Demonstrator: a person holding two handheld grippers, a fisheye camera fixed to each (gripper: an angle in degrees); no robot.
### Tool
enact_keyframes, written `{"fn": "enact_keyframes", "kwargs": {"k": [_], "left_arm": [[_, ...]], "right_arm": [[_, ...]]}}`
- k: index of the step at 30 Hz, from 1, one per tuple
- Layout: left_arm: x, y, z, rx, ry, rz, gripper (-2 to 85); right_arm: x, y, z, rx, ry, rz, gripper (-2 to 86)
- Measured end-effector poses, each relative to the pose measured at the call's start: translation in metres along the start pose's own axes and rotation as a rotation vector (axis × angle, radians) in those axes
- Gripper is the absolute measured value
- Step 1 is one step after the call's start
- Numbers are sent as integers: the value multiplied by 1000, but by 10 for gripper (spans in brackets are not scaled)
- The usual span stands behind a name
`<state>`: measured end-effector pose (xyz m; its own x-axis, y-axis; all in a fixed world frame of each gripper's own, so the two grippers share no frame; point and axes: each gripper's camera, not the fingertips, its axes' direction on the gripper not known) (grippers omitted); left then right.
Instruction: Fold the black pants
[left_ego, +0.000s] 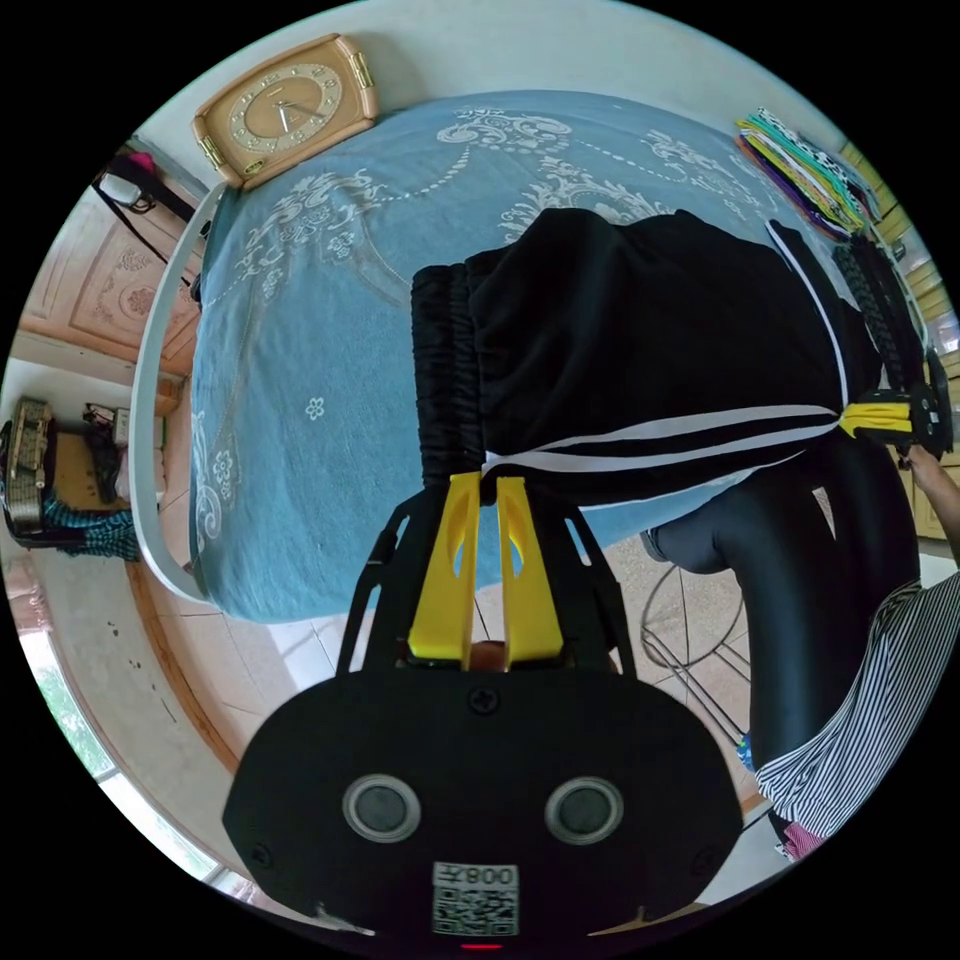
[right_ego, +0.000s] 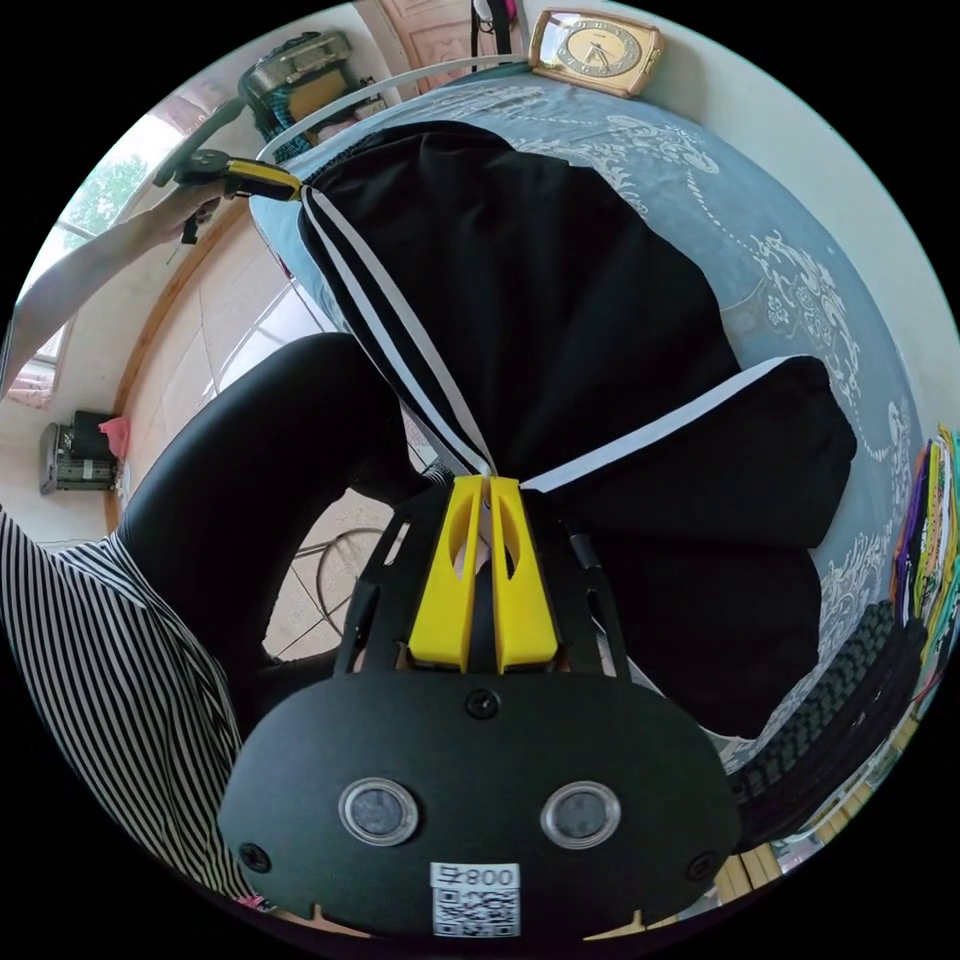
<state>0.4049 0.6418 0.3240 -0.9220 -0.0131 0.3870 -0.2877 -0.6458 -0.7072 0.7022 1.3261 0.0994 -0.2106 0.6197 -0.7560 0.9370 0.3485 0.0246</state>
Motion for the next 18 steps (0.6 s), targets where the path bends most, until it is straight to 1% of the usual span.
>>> {"fn": "enact_keyframes", "kwargs": {"k": [3, 9, 13, 18], "left_arm": [[-11, 1, 12, -2, 12, -10, 8], [-42, 0, 34, -8, 92, -71, 17], [-64, 5, 45, 28, 140, -83, 40], [-89, 17, 65, 26, 161, -103, 63]], "right_arm": [[-4, 1, 8, 13, 10, -6, 101], [-1, 0, 23, 24, -21, 16, 79], [0, -1, 34, 23, -32, 17, 58], [2, -2, 48, 25, -34, 16, 27]]}}
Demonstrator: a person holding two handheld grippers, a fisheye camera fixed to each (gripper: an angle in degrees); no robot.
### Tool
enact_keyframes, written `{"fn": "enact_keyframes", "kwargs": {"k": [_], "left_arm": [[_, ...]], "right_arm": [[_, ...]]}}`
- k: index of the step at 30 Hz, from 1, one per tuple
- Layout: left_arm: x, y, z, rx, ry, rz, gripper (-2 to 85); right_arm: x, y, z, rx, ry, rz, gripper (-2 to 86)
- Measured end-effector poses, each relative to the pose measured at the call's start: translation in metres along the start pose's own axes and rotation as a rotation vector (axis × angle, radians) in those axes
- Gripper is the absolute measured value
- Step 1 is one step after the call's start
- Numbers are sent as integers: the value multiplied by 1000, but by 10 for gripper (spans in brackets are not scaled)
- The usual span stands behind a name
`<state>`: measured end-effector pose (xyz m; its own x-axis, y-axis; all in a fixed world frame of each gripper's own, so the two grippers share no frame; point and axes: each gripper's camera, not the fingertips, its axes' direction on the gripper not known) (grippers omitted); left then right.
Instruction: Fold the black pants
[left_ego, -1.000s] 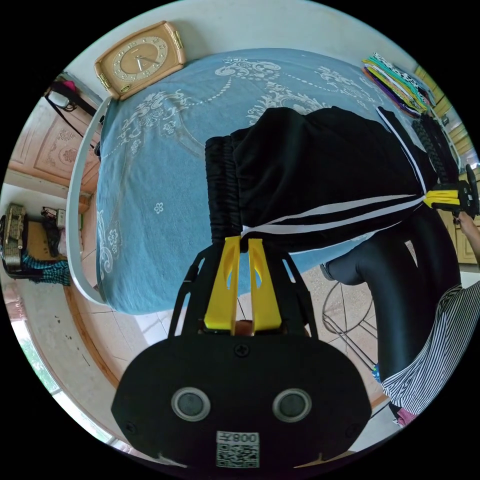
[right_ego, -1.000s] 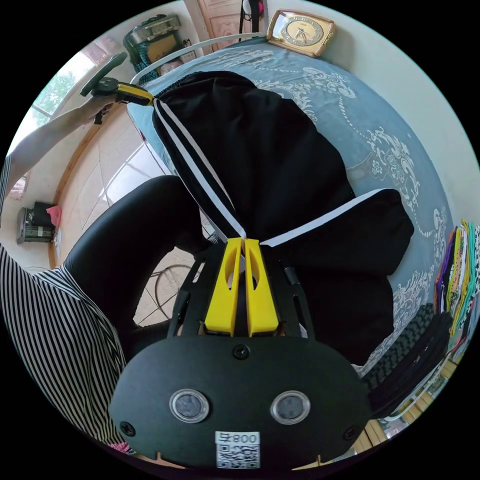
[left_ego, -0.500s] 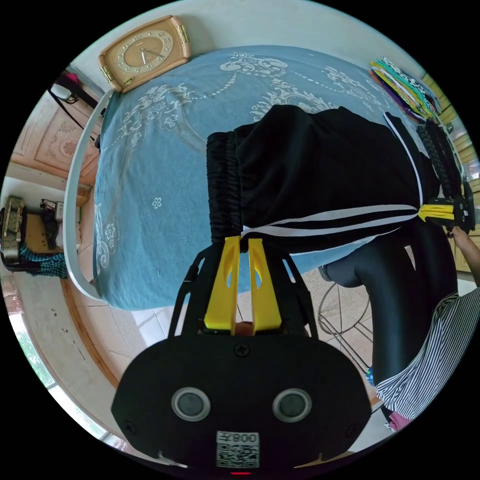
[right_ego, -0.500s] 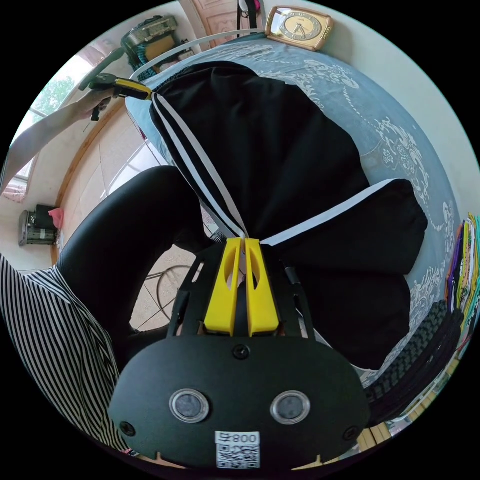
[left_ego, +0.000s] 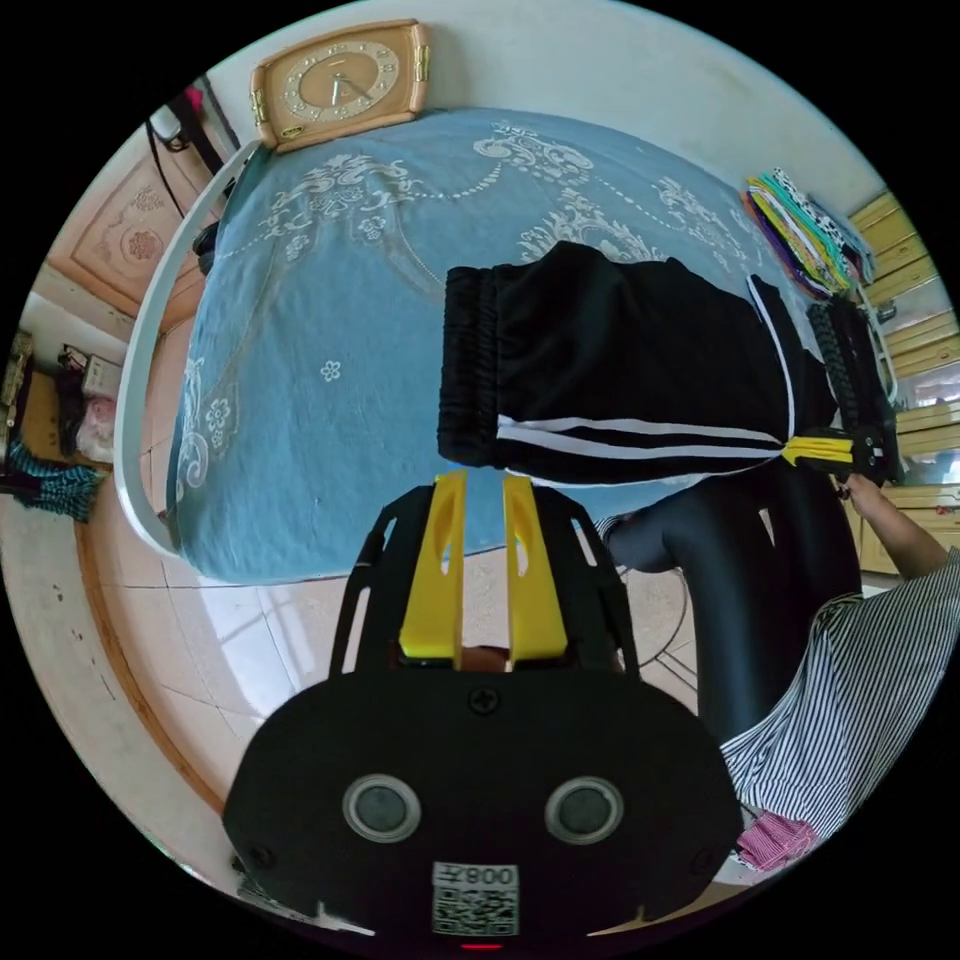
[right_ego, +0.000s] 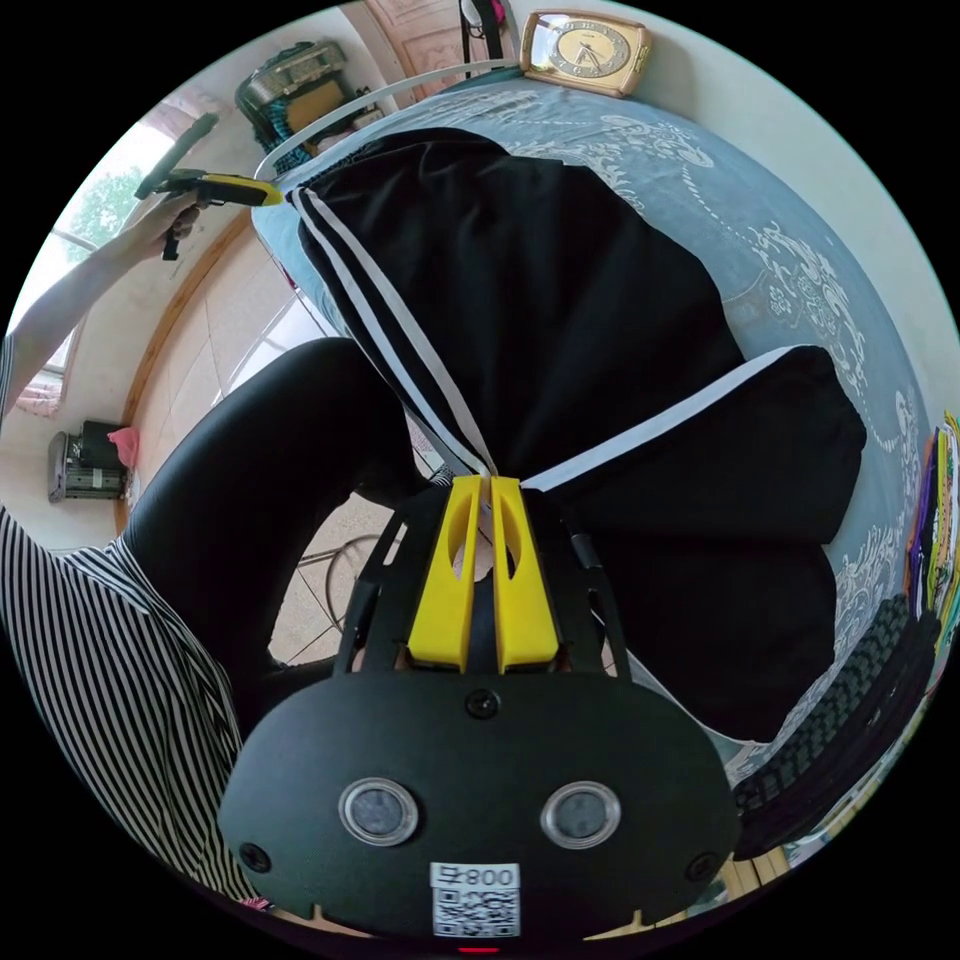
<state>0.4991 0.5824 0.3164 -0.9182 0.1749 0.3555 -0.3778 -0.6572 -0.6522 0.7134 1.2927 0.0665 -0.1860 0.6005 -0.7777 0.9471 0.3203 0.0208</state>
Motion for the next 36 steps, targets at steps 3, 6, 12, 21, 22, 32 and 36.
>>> {"fn": "enact_keyframes", "kwargs": {"k": [3, 6, 12, 21, 22, 32, 36], "left_arm": [[-10, 6, 7, 79, 104, -17, 58], [1, -1, 22, 165, 227, 31, 51], [38, -41, 96, 94, 257, 138, 21], [-1, -62, 168, 28, 257, 81, 3], [-3, -65, 175, 30, 245, 82, 3], [11, -104, 223, 169, 340, 176, 3], [36, -132, 254, 161, 419, 269, 3]], "right_arm": [[2, 0, 8, -3, -4, -2, 24], [5, 0, 16, -6, -6, 1, 23], [17, 5, 27, 2, -47, 47, 23], [52, 30, 28, 126, -179, 145, 18], [57, 33, 31, 135, -196, 159, 16], [90, 62, 61, 177, -338, 228, 2], [90, 47, 78, 169, -267, 200, 1]]}}
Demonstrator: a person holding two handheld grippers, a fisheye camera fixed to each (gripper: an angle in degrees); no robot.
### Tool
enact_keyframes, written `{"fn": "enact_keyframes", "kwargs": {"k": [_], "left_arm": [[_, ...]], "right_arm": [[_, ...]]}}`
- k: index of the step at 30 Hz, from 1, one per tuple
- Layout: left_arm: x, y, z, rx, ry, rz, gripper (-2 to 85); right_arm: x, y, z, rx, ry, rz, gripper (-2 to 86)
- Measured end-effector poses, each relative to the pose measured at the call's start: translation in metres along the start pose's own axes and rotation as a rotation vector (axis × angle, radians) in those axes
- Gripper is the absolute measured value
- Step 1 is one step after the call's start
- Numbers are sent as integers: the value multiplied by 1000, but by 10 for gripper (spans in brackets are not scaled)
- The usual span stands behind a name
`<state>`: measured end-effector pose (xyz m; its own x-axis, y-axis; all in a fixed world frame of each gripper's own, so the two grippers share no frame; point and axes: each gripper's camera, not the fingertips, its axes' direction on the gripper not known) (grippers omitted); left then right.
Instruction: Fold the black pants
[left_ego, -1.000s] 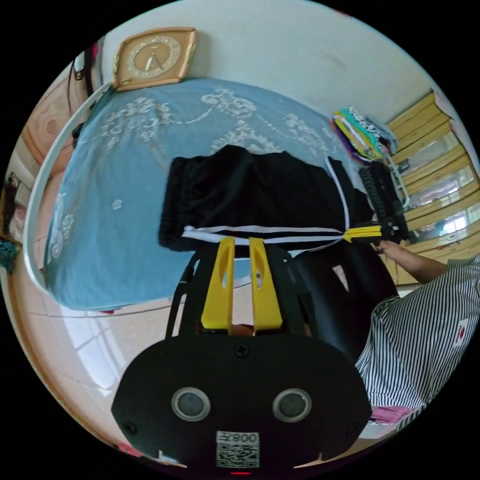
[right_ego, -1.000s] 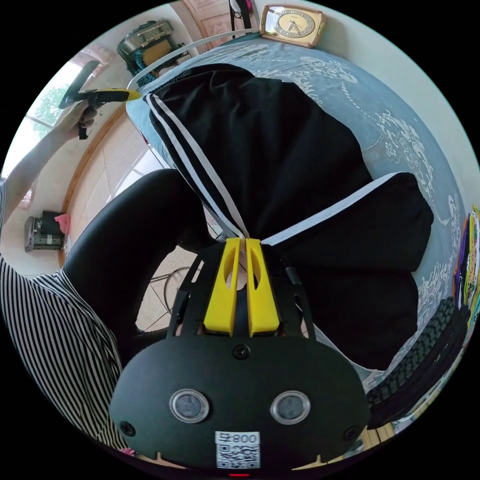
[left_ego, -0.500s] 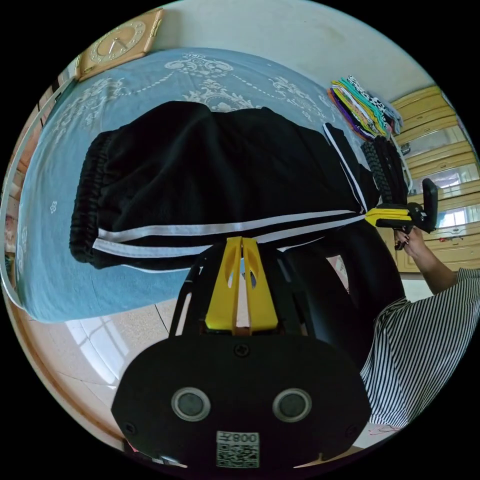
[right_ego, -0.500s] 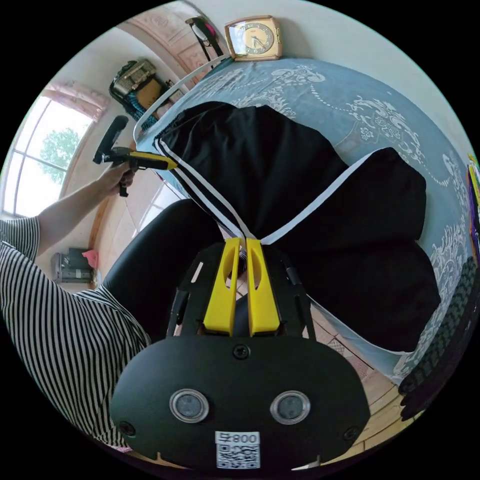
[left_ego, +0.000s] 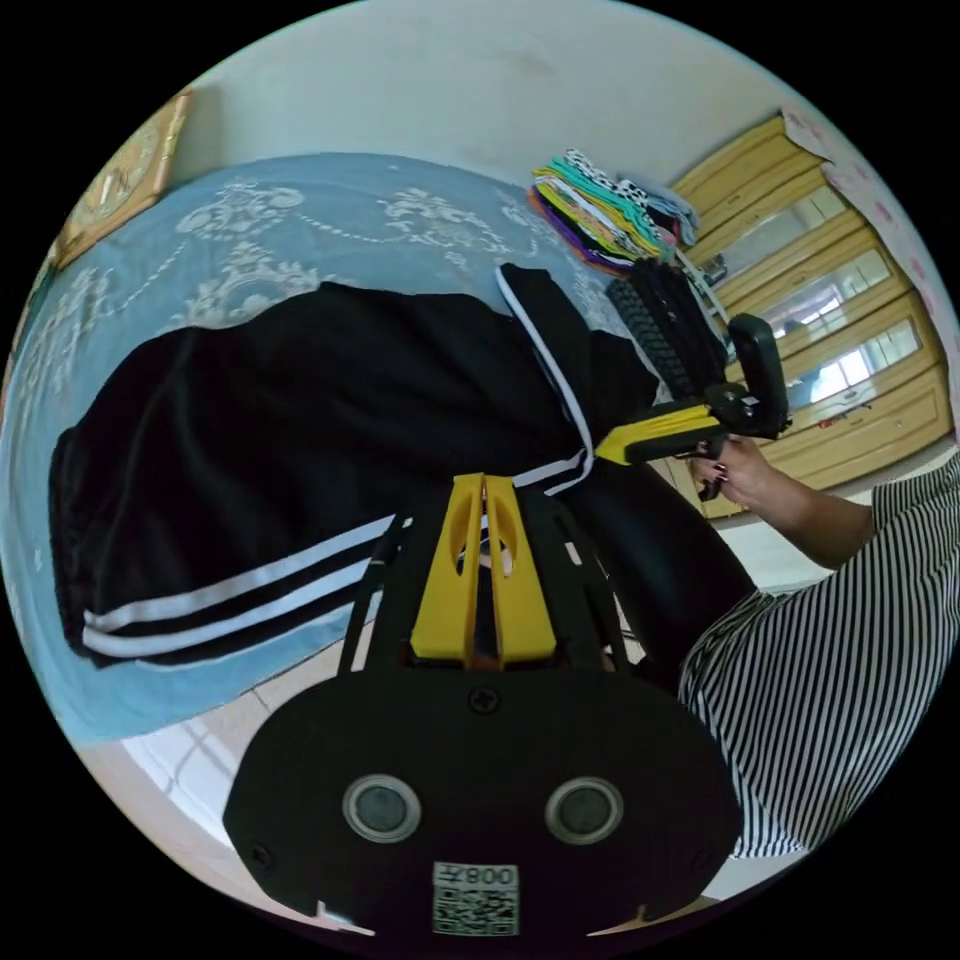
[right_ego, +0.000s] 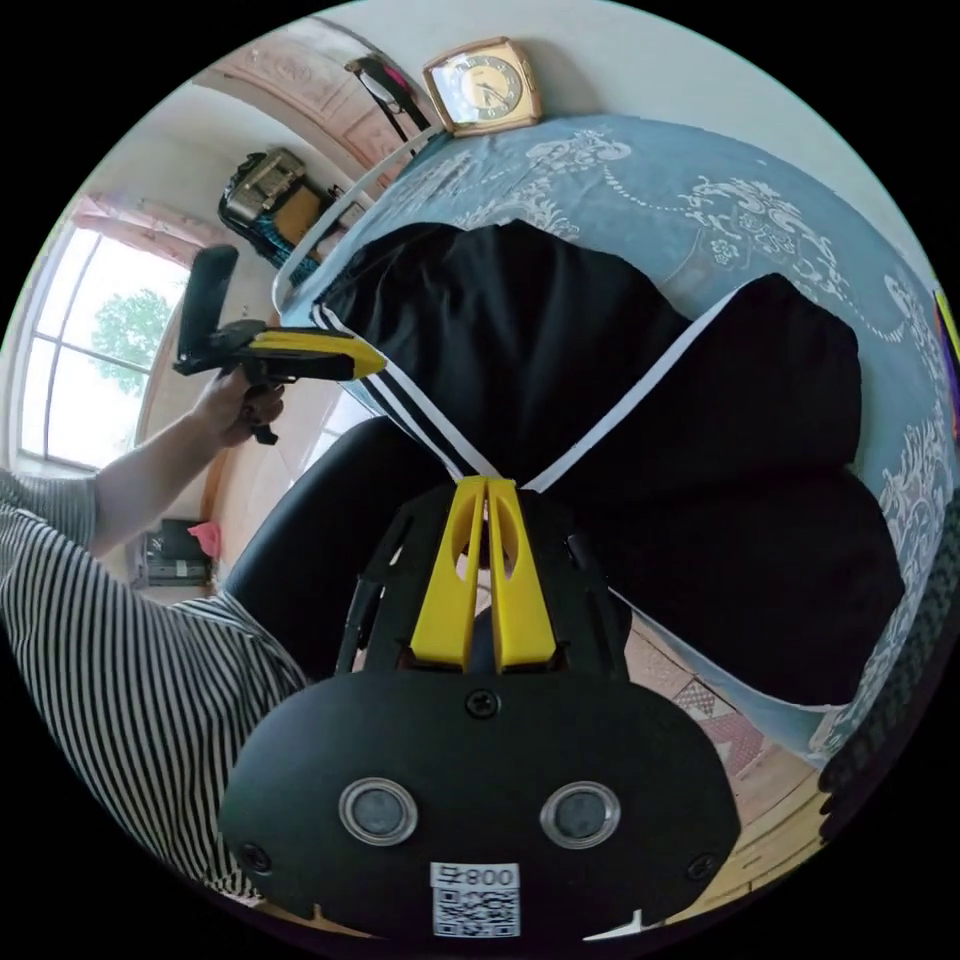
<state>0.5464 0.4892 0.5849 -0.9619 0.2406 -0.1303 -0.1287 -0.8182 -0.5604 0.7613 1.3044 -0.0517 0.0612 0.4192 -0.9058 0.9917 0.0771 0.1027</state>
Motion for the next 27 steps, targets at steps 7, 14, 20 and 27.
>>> {"fn": "enact_keyframes", "kwargs": {"k": [7, 14, 20, 27], "left_arm": [[-20, -50, 88, -65, 78, 54, 8], [-53, -112, 155, -38, 216, 69, 29], [-77, -152, 221, -74, 216, 43, 37], [-102, -169, 285, -103, 232, 3, 22]], "right_arm": [[33, 7, 41, -97, 10, 64, 5], [117, -19, -5, 146, 99, 235, 55], [170, -69, 22, 106, 224, 323, 79], [204, -64, 71, 25, 291, 392, 52]]}}
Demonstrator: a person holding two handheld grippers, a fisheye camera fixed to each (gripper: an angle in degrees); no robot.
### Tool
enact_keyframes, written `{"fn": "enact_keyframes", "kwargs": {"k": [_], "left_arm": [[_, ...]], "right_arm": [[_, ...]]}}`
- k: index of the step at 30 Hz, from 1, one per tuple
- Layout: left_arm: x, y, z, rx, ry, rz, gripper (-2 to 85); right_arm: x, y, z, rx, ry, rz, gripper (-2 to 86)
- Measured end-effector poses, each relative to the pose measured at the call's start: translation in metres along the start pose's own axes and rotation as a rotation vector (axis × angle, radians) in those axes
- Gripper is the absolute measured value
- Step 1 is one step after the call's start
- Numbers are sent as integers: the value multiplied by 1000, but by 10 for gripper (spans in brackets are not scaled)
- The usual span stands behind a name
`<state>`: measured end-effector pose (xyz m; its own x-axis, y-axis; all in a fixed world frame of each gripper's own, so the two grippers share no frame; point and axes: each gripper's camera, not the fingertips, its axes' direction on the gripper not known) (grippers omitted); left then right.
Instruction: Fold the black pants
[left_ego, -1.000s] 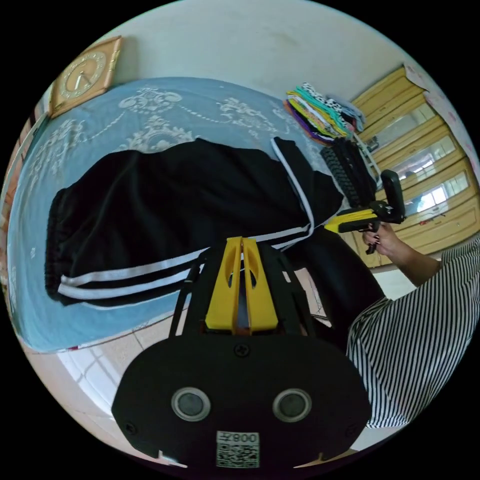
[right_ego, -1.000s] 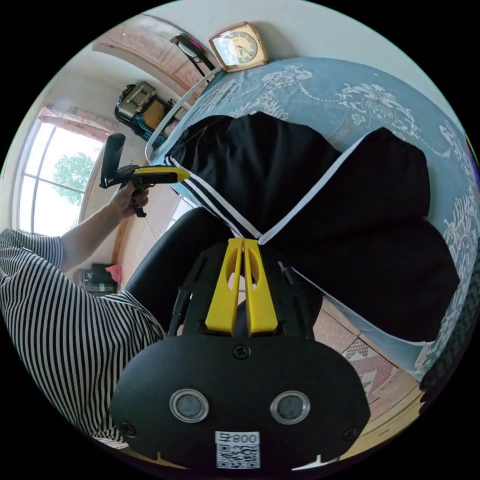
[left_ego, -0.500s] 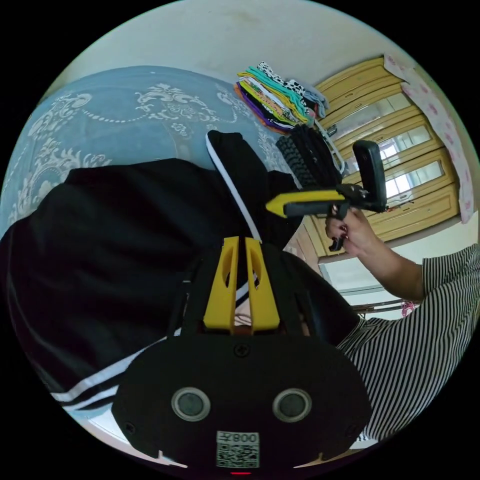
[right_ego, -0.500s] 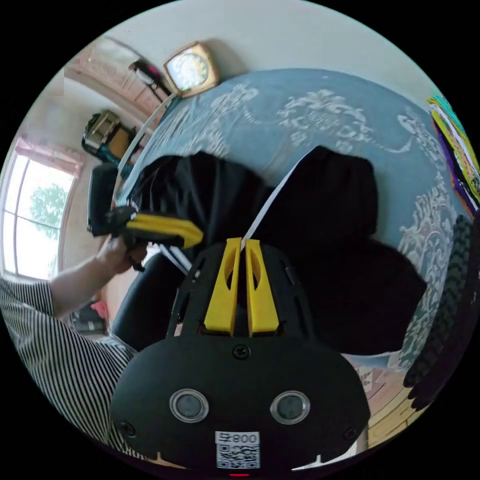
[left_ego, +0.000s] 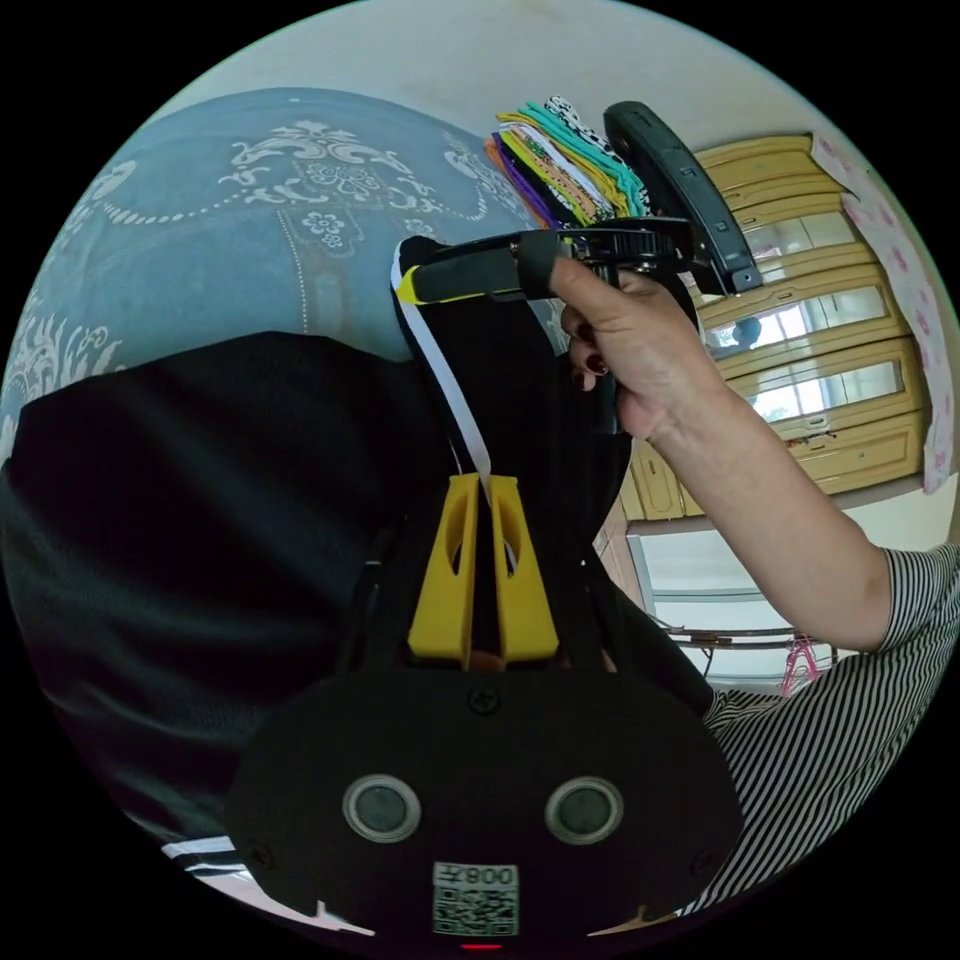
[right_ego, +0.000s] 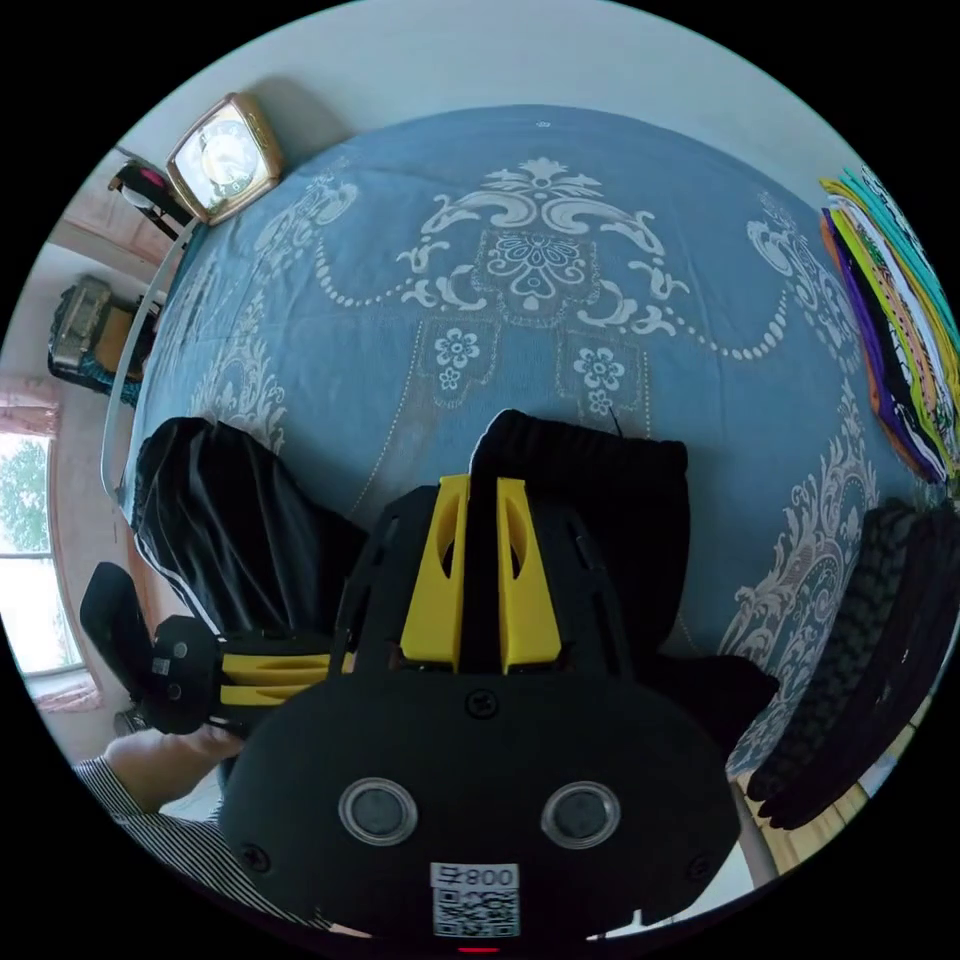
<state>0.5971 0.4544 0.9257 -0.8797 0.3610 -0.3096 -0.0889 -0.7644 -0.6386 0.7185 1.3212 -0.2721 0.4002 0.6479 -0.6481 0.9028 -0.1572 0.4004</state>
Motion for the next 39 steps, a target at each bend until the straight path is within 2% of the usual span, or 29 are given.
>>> {"fn": "enact_keyframes", "kwargs": {"k": [4, 11, 13, 20, 31, 39], "left_arm": [[-10, -12, 20, 15, 11, 35, 15], [11, -26, 53, 9, 56, 259, 14], [16, -29, 70, -25, 51, 307, 16], [12, -56, 120, -91, -6, 342, 28], [21, -171, 201, -149, -134, 420, 69], [32, -212, 267, -309, -247, 497, 25]], "right_arm": [[28, 21, 4, 38, -75, 0, 30], [129, 142, -44, 377, -430, 141, 20], [161, 183, -41, 414, -461, 227, 19], [251, 300, 29, 343, -514, 542, 16], [292, 341, 75, 356, -595, 554, 15], [305, 359, 92, 360, -623, 538, 14]]}}
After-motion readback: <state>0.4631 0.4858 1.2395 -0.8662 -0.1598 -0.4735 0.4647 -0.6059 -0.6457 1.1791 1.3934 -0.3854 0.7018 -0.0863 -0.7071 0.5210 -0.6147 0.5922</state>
